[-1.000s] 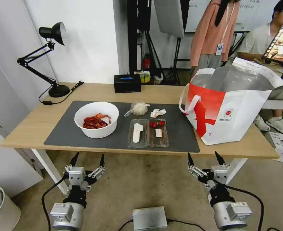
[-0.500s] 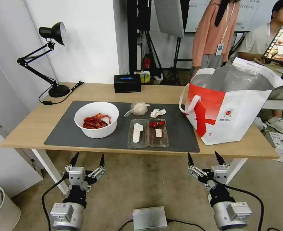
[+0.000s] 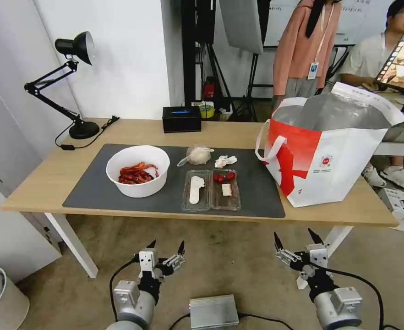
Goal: Pick up the trash from the table and place it into the takeout bag.
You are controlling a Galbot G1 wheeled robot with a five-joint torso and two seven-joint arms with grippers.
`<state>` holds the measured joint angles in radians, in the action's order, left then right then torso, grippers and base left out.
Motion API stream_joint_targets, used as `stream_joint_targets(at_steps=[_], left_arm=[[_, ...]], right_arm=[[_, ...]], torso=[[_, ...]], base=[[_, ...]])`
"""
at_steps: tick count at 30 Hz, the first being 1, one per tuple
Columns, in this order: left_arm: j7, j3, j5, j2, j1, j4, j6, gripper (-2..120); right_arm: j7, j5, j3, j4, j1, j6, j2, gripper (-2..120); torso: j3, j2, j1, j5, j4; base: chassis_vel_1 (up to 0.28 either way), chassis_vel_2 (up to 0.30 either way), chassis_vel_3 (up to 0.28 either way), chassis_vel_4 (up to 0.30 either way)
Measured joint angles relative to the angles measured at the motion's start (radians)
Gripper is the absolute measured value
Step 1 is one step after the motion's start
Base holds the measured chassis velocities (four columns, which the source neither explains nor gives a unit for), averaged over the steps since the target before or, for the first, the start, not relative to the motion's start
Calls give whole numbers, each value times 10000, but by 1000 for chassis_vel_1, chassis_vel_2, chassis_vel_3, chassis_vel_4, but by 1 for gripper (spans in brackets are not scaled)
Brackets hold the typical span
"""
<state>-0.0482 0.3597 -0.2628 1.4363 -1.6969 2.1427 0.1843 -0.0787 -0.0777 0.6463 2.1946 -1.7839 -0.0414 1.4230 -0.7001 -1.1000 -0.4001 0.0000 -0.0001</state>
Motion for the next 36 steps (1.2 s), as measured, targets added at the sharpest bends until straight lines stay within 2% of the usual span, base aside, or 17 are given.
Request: stream_joint_targets(at_steps=[10,17,25,33,36], left_arm=[[-78,365,-124,-151,58,386,-207,100],[-124,310,-184,-98,57,396,-216,100],[-472,300,-869,-93,90,588,78,100],[-888,254,-2500,-79,364,814,806,100],[-1216,234,-4058,-79,691,952,1394,100]], right_arm=[[-337,-149,-3,-36,60,472,8,100],[-664,-433,32,-14,74,733,-50,100],[-969,-723,77,-13,91,938,-176,100],[-1185,-1032,117,-17,171,1150,-286,100],[-1193,-1112,120,-31,173,1216,-300,100]], torso=[[2,0,0,0,0],[1,0,0,-1,0],[1,0,2,0,0],[1,0,2,0,1],[1,0,2,0,0]], base=[[0,0,0,0],[0,0,0,0],[0,0,0,0],[0,0,0,0],[0,0,0,0]])
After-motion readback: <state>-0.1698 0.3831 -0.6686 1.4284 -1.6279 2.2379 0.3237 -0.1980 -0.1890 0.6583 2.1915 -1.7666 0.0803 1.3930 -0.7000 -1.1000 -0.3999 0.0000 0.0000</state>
